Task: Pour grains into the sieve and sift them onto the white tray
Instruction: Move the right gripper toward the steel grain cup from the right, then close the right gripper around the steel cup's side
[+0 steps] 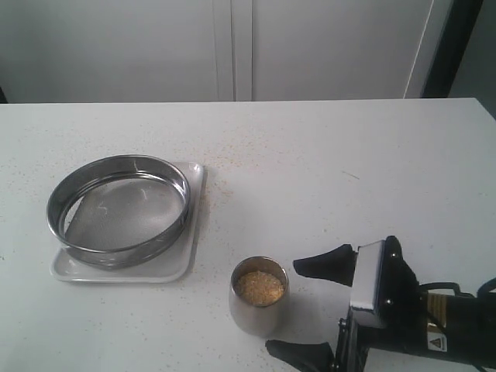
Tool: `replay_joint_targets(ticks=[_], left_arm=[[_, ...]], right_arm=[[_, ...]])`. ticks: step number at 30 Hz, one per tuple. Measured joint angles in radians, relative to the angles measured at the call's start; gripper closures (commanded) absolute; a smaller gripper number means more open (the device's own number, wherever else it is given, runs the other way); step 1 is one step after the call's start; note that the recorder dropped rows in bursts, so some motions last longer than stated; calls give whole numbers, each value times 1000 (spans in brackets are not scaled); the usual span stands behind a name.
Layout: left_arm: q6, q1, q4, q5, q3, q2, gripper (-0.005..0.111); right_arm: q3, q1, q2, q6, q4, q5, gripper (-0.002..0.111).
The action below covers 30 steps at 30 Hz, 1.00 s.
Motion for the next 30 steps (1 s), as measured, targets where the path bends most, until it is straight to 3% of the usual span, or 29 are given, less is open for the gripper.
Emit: replay_joint_targets(ticks=[13,30], left_arm=[[0,0,0,0,0,0,107],[0,0,0,0,0,0,107]], right_arm=[[-100,69,138,0,13,0,11],[-198,83,188,0,45,0,11]])
